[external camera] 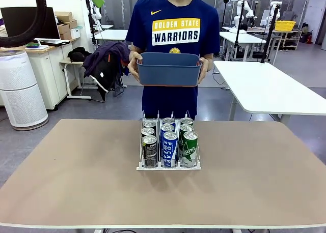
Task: Fill the beverage cans into the dispenser.
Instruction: Place the picked Sprite in the line of the Automatic Can Dispenser with the same cans.
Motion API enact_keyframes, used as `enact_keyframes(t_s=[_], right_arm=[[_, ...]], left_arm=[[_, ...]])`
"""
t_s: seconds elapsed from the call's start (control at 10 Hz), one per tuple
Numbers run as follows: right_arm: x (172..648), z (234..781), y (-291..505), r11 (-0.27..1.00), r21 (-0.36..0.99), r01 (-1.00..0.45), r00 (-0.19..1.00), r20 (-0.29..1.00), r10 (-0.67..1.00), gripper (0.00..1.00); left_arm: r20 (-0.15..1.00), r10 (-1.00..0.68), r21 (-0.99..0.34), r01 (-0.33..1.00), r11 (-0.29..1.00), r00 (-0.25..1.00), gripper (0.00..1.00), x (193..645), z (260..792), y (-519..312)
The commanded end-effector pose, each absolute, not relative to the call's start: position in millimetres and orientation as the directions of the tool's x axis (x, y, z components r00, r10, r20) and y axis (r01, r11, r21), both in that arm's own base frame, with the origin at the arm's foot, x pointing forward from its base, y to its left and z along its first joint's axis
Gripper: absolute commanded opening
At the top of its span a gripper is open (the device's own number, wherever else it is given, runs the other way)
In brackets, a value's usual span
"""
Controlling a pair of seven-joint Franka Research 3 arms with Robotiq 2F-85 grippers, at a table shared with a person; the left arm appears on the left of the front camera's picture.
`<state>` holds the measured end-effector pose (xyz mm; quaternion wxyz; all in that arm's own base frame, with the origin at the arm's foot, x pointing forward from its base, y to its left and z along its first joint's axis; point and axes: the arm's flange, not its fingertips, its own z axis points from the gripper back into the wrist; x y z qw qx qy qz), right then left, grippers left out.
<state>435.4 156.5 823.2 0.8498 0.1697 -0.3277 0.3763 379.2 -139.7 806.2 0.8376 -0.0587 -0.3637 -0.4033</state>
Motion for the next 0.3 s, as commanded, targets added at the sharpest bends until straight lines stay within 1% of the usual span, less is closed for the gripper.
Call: enact_keyframes(t_s=[0.0, 0.2], right_arm=[[434.5, 823.8, 156.0, 0.660, 0.040, -0.750, 0.501, 0.685, 0.529, 1.00], [434.5, 823.8, 156.0, 0.660, 0.040, -0.750, 0.501, 0.685, 0.529, 1.00]], left_arm=[[0.659, -0.630, 0.194, 0.716, 0.670, 0.411, 1.00, 379.6, 804.5, -138.2], [0.659, -0.630, 0.194, 0.716, 0.670, 0.411, 1.00, 379.6, 804.5, -138.2]])
